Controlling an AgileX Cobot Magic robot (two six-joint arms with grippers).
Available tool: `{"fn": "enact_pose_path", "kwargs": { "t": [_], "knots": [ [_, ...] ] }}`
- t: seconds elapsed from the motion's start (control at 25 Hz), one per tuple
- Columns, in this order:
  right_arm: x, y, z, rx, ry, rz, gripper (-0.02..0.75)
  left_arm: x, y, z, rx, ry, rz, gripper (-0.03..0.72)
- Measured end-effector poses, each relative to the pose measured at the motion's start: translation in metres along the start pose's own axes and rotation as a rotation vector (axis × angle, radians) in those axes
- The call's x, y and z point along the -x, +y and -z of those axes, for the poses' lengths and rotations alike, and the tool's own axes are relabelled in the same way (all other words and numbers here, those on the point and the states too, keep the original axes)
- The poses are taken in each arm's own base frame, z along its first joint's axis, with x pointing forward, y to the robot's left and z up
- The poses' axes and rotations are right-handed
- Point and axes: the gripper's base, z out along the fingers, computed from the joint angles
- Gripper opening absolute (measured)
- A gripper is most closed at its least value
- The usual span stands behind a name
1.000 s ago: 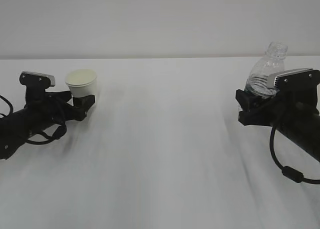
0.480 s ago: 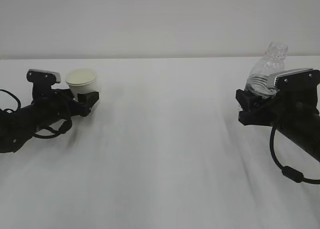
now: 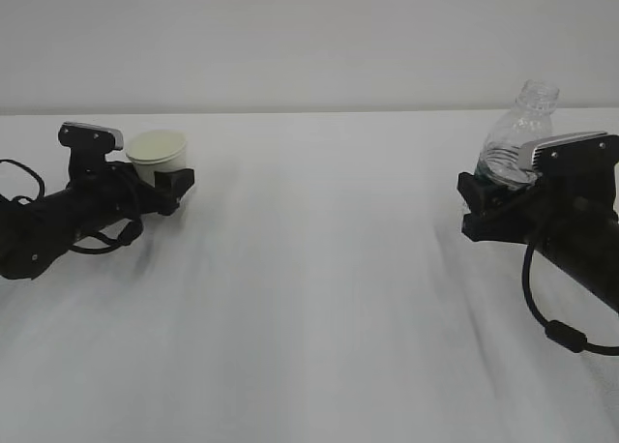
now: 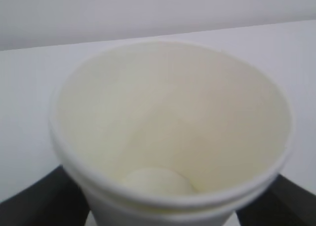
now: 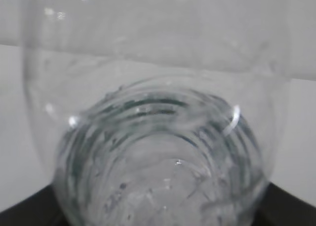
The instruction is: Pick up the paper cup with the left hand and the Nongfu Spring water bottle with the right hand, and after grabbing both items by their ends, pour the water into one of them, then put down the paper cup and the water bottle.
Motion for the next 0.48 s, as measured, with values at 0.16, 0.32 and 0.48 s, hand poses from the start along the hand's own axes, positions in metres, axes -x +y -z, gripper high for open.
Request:
{"fn": "enact_pose_path", "kwargs": {
  "t": [0.16,0.32,0.48],
  "knots": [
    [0.0,0.0,0.0,0.0,0.0,0.0,0.452,0.0032,0.0003,-0.0021,-0.003,-0.01,-0.007,0.593],
    [0.0,0.0,0.0,0.0,0.0,0.0,0.451,0.0018,0.0005,-0.0025,-0.003,-0.007,-0.006,0.592],
    [0.0,0.0,0.0,0.0,0.0,0.0,0.45,-0.0062,0.0003,-0.0036,-0.005,0.011,0.006,0.592]
  ]
}}
